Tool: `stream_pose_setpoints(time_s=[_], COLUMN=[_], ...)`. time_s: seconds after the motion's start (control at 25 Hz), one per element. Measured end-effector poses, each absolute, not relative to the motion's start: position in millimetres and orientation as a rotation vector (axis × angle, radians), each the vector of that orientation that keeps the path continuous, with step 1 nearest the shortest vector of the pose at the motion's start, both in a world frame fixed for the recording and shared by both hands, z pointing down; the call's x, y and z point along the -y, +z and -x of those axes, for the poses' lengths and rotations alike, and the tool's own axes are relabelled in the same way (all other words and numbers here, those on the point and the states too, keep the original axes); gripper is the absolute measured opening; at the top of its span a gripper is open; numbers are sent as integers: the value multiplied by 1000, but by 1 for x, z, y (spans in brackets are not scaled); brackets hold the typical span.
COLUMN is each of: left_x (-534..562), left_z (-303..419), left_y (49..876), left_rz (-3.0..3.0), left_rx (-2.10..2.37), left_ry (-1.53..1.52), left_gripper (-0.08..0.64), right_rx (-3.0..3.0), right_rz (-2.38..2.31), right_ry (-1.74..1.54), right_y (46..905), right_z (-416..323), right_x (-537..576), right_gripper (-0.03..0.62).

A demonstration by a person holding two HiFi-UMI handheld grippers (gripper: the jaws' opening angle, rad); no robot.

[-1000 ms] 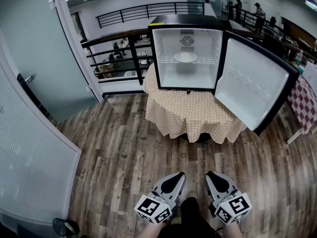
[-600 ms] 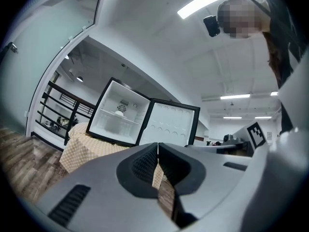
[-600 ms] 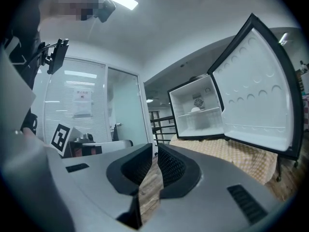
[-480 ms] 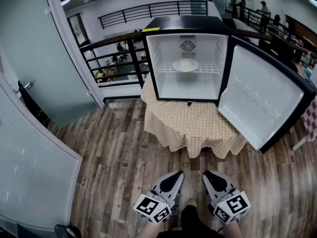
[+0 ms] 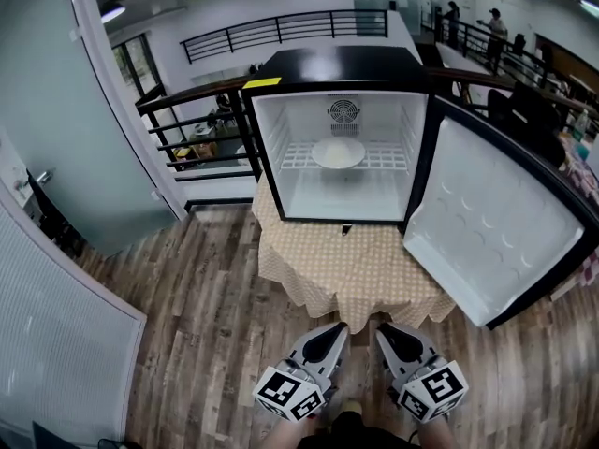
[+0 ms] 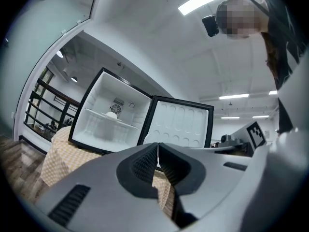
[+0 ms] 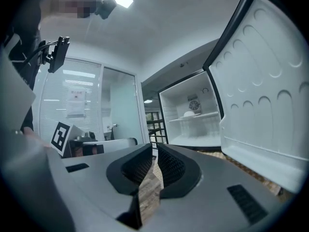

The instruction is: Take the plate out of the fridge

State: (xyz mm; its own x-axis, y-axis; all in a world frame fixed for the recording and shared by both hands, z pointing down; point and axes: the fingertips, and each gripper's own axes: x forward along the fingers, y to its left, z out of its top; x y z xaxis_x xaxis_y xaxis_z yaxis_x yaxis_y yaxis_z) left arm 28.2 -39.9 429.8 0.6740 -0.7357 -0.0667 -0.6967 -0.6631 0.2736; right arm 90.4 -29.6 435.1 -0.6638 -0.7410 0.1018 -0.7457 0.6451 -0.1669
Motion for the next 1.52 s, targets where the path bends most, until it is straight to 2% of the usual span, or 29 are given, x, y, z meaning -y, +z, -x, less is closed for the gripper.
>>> stream_pose_setpoints(time_s=[0.84, 1.52], left_x=[118, 259], left_z=[-16, -3], left_y=[439, 419], left_rz=[-2596, -2677], left_rx=[1254, 1122], left_ry=[-256, -311], left_gripper=[12, 12], right_rx=[2876, 2841], right_rz=[-1112, -1205], right_ry=[346, 285], right_y=[440, 425], right_z=[-62, -30], right_x=[110, 240], right_gripper=[55, 54])
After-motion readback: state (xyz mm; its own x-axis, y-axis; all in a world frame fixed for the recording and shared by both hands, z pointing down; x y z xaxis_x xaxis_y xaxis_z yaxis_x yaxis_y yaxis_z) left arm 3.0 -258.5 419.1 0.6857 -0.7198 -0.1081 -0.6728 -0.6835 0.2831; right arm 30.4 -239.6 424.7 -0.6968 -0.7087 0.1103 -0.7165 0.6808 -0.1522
